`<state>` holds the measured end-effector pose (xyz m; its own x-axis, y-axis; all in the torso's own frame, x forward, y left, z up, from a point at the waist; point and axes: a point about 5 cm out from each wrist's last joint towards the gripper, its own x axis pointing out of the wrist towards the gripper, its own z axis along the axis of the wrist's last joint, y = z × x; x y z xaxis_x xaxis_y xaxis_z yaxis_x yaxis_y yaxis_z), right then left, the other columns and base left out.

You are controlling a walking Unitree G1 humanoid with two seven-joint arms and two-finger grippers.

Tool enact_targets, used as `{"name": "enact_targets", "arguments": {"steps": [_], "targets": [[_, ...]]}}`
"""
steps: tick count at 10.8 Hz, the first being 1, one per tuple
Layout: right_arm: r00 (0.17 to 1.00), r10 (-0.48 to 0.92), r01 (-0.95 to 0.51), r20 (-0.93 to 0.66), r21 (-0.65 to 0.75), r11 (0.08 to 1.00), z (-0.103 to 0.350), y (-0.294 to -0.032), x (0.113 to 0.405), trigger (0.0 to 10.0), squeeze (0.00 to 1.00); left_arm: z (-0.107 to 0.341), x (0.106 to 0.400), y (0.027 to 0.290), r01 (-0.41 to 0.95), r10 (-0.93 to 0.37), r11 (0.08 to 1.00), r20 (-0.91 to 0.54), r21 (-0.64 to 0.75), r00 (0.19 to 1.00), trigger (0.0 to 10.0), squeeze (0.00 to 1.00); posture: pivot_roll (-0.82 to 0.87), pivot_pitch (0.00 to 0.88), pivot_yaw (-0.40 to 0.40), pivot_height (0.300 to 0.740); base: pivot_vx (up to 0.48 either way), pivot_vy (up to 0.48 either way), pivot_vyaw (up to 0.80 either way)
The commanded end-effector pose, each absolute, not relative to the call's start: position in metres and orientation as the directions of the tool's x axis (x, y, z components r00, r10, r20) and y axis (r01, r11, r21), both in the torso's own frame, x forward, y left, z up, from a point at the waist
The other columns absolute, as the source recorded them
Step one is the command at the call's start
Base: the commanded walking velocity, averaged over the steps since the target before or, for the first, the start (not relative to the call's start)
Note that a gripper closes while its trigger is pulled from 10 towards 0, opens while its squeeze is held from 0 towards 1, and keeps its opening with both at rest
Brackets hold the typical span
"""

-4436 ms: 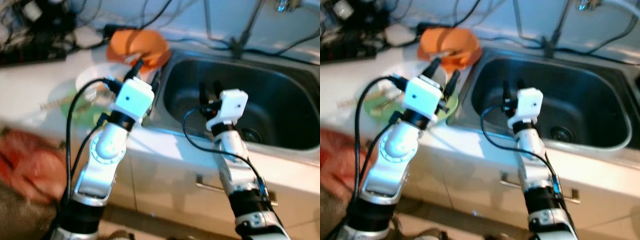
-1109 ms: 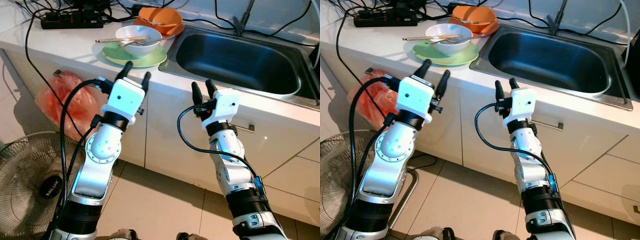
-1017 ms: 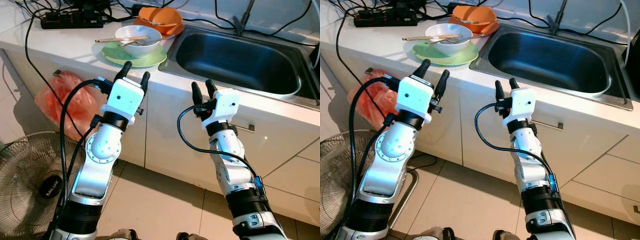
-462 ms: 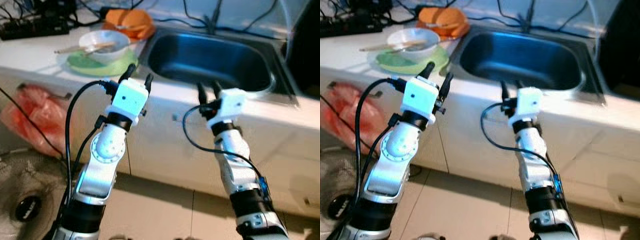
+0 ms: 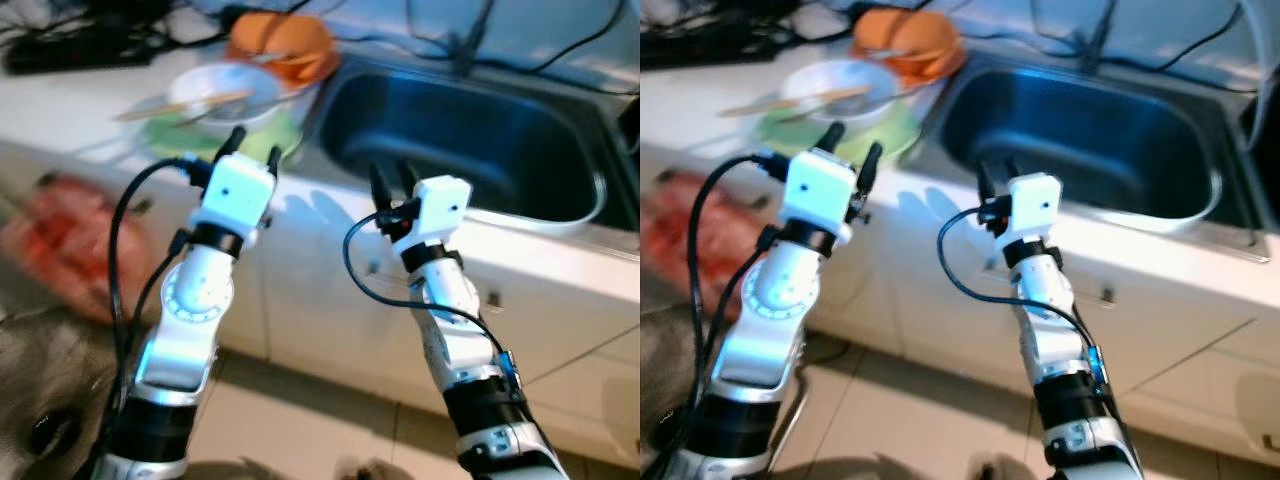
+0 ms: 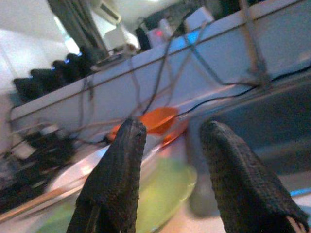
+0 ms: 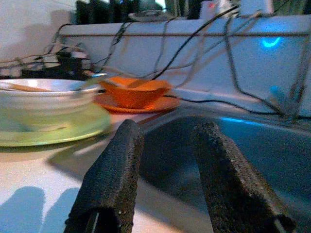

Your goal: Kitchen organization

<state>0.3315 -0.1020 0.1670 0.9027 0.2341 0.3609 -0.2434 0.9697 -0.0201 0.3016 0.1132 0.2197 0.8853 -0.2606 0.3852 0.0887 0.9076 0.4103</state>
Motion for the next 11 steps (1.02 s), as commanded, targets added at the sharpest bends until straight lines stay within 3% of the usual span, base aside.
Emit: {"name": "enact_targets", "arguments": {"steps": [1, 5, 7, 10, 11], "targets": [[0.905, 0.211, -0.224, 0.369, -0.009, 0.975, 0.1685, -0.1081, 0.3317, 10.0, 0.00, 0.2232, 0.2993, 0.1070, 0.106, -0.288, 0.901, 0.399, 0.420, 0.871, 10.0, 0.00, 0.05, 0.091, -0.040, 0.740, 0.304, 0.000, 0.00], [0.907, 0.210, -0.225, 0.366, -0.002, 0.974, 0.1683, -0.1087, 0.3324, 10.0, 0.00, 0.2236, 0.2997, 0.1063, 0.106, -0.289, 0.902, 0.403, 0.419, 0.868, 10.0, 0.00, 0.05, 0.089, -0.042, 0.740, 0.141, 0.000, 0.00], [0.911, 0.207, -0.224, 0.356, 0.006, 0.975, 0.1671, -0.1089, 0.3328, 10.0, 0.00, 0.2233, 0.2992, 0.1061, 0.109, -0.291, 0.902, 0.402, 0.418, 0.868, 10.0, 0.00, 0.05, 0.092, -0.043, 0.740, 0.000, 0.000, -0.68], [0.913, 0.209, -0.224, 0.351, 0.005, 0.974, 0.1664, -0.1088, 0.3329, 10.0, 0.00, 0.2229, 0.2990, 0.1062, 0.113, -0.294, 0.901, 0.399, 0.419, 0.868, 10.0, 0.00, 0.05, 0.095, -0.042, 0.740, 0.000, 0.000, 0.00], [0.916, 0.209, -0.226, 0.342, 0.011, 0.974, 0.1657, -0.1086, 0.3335, 10.0, 0.00, 0.2229, 0.2989, 0.1062, 0.111, -0.294, 0.901, 0.399, 0.420, 0.868, 10.0, 0.00, 0.05, 0.096, -0.043, 0.740, 0.000, 0.000, -0.80]]}}
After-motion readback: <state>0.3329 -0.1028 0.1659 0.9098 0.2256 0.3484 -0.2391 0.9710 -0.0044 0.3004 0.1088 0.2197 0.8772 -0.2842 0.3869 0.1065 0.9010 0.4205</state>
